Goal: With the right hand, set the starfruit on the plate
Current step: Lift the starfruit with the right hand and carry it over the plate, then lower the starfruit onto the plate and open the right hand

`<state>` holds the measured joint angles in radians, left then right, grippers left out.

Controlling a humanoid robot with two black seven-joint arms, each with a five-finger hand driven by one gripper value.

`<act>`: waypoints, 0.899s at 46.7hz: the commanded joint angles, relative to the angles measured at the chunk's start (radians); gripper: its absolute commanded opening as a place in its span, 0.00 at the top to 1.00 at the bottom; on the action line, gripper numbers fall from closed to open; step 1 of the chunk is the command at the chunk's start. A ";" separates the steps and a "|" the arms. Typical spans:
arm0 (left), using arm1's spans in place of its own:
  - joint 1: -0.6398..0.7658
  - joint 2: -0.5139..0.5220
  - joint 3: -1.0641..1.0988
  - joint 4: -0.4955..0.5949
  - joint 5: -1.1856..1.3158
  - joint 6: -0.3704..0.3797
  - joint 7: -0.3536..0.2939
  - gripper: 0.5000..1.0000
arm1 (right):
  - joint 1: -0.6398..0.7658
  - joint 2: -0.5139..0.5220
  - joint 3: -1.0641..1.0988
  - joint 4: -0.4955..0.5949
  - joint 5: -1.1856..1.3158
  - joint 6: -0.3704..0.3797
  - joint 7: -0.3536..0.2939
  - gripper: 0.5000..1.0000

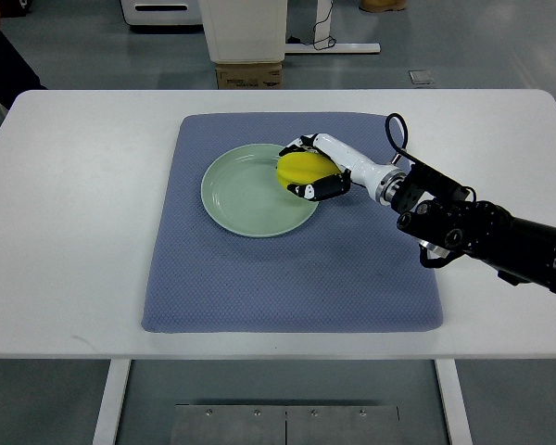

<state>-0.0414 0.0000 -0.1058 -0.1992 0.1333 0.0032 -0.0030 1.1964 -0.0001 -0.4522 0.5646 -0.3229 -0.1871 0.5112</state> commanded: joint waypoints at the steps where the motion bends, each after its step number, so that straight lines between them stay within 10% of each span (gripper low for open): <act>1: 0.000 0.000 0.000 0.000 0.000 0.000 0.000 0.00 | 0.005 0.000 0.050 0.014 0.001 0.003 -0.019 1.00; 16: 0.000 0.000 0.000 0.000 0.000 0.000 0.000 0.00 | 0.002 0.000 0.083 0.020 0.001 0.064 -0.026 0.99; 26: 0.000 0.000 0.000 0.000 0.000 0.000 0.000 0.00 | -0.005 0.000 0.083 0.035 0.001 0.066 -0.026 0.62; 34: 0.000 0.000 0.002 0.000 0.000 0.000 0.000 0.00 | -0.005 0.000 0.084 0.040 0.001 0.064 -0.025 0.05; 42: 0.000 0.000 0.000 0.000 0.000 0.000 0.000 0.00 | -0.006 0.000 0.101 0.037 0.001 0.064 -0.025 0.01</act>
<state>-0.0414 0.0000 -0.1054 -0.1993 0.1331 0.0032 -0.0030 1.1904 0.0000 -0.3633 0.6030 -0.3221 -0.1224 0.4863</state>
